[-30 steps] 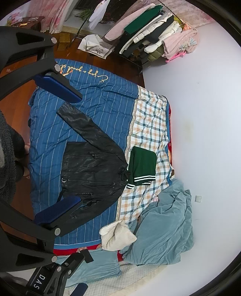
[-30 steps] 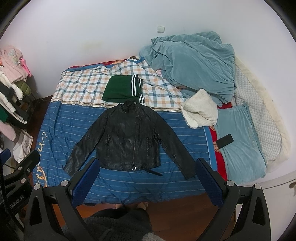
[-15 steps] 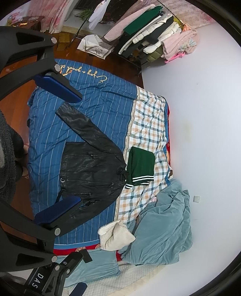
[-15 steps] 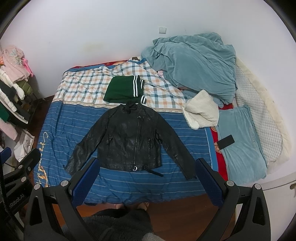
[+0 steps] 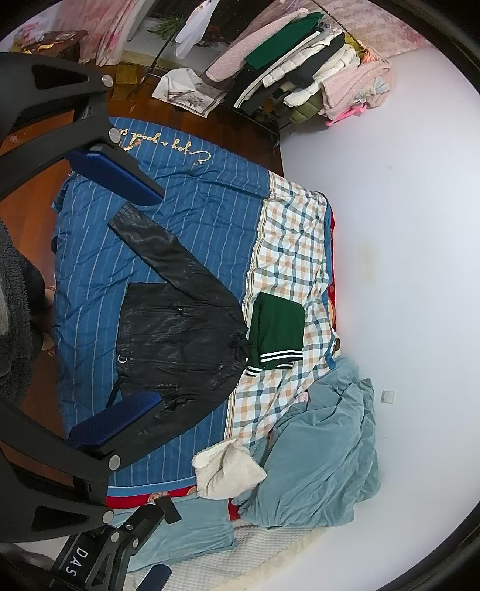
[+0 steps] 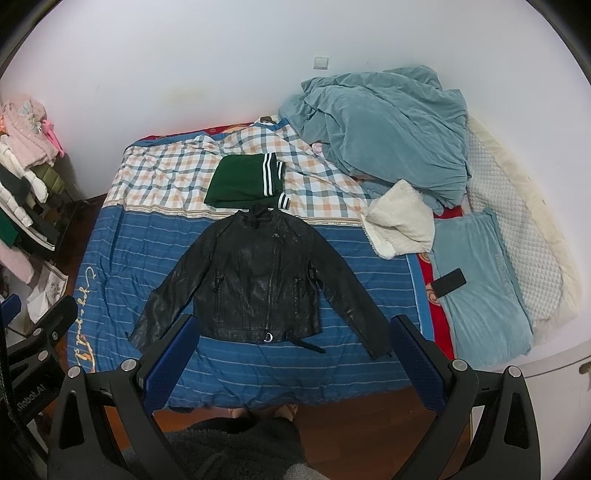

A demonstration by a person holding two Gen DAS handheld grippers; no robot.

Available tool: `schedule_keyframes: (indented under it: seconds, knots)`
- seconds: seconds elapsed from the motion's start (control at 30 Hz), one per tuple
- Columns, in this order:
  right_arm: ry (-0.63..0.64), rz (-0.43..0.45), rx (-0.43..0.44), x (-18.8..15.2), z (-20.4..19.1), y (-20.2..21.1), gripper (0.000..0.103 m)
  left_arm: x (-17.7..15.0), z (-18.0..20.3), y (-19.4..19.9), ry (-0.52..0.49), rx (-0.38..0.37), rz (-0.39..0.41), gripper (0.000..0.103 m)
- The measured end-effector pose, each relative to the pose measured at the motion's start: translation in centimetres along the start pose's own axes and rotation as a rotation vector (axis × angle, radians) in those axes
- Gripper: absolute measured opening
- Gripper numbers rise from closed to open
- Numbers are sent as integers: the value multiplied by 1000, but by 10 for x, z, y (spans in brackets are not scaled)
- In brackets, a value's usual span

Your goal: Fold large clothes

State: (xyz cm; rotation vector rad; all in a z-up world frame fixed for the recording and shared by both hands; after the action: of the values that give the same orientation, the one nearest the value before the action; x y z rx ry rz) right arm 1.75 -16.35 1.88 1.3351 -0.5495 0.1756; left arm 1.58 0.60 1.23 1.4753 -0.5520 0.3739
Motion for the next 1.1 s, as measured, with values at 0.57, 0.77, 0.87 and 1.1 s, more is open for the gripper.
schedule_keyframes:
  seconds: [0.57, 0.77, 0.87, 1.1]
  knots:
    - [-2, 7, -1, -2, 4, 2, 103, -2, 1, 0, 0, -1, 5, 103]
    - [-24, 17, 3, 0, 7, -3, 103, 5, 1, -15, 4, 44, 58, 103]
    - [-70, 30, 18, 0, 10, -25, 103, 11, 0, -46, -6, 100, 104, 103]
    - [-278, -140, -12, -31, 38, -158, 103, -3, -9, -168, -34, 126, -39, 103]
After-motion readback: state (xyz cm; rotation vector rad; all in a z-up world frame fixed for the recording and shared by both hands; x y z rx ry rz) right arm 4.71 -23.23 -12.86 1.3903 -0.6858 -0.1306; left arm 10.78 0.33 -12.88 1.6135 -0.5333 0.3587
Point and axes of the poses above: each gripper's, at about its wrist camera, not at the fingertips, and y roughly against the way its jaws point, z to its right, x to its top, the point moved 1 cm from there along -y, roughly the way its jaws point, and after that the axes turned 4 degrees about -x, right-handed, at the moved point
